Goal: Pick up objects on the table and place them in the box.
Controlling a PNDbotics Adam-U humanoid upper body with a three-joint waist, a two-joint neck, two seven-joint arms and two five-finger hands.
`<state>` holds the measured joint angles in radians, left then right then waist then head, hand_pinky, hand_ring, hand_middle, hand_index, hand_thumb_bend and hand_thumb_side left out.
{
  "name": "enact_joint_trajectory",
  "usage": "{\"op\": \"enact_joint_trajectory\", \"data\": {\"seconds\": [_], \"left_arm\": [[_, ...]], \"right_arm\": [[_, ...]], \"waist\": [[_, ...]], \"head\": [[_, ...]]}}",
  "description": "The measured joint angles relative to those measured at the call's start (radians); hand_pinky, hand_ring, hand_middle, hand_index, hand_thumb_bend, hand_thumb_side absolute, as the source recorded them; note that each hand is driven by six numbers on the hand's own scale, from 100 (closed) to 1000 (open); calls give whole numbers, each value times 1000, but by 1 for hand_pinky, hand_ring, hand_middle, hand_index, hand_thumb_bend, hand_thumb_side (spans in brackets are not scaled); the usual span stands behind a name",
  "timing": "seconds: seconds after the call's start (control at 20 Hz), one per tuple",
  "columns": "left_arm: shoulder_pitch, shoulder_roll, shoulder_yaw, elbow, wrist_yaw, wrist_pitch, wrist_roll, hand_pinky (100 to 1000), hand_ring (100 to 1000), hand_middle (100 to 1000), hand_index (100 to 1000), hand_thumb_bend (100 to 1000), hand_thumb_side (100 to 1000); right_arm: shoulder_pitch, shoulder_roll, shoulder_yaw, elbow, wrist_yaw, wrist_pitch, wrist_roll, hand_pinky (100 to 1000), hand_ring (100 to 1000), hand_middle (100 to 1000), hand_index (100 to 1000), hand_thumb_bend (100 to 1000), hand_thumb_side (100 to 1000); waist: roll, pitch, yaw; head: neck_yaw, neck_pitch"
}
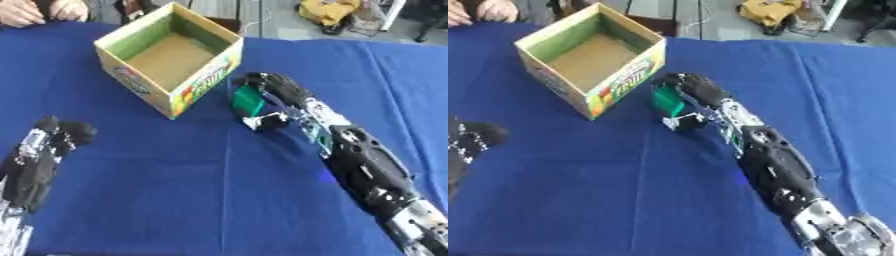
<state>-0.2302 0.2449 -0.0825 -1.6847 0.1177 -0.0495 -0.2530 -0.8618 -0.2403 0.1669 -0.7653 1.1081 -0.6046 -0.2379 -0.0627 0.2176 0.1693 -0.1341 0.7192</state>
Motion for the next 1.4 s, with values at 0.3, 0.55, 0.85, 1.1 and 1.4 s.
{"op": "enact_joint_trajectory", "data": {"seconds": [0.3, 0.55, 0.85, 1.1, 1.4], "left_arm": [[2, 0, 0, 0, 0, 1, 0, 823, 773, 610, 690, 222, 1000], [5, 0, 0, 0, 0, 2, 1, 823, 773, 610, 690, 225, 1000], [0, -9, -10, 0, 8, 6, -10, 822, 773, 610, 690, 234, 1000], [-27, -22, -43, -2, 21, 15, -41, 821, 772, 610, 689, 247, 1000], [-60, -38, -73, -12, 36, 28, -74, 821, 772, 610, 689, 253, 1000]], "right_arm": [[0, -32, 11, -69, -61, -2, 2, 662, 556, 694, 884, 215, 233], [-2, -76, 20, -144, -168, 19, 49, 660, 547, 694, 884, 234, 207], [-26, -121, 25, -197, -248, 41, 102, 657, 537, 697, 888, 257, 185], [-47, -145, 25, -215, -282, 55, 119, 652, 529, 696, 889, 276, 170], [-61, -169, 24, -216, -284, 62, 121, 654, 534, 701, 892, 270, 179]], "waist": [[0, -11, -13], [-2, -18, -15], [-10, -27, 37], [-37, -32, 119], [-65, -31, 204]], "head": [[9, 0], [15, 0], [3, -9], [-31, -27], [-79, -49]]}}
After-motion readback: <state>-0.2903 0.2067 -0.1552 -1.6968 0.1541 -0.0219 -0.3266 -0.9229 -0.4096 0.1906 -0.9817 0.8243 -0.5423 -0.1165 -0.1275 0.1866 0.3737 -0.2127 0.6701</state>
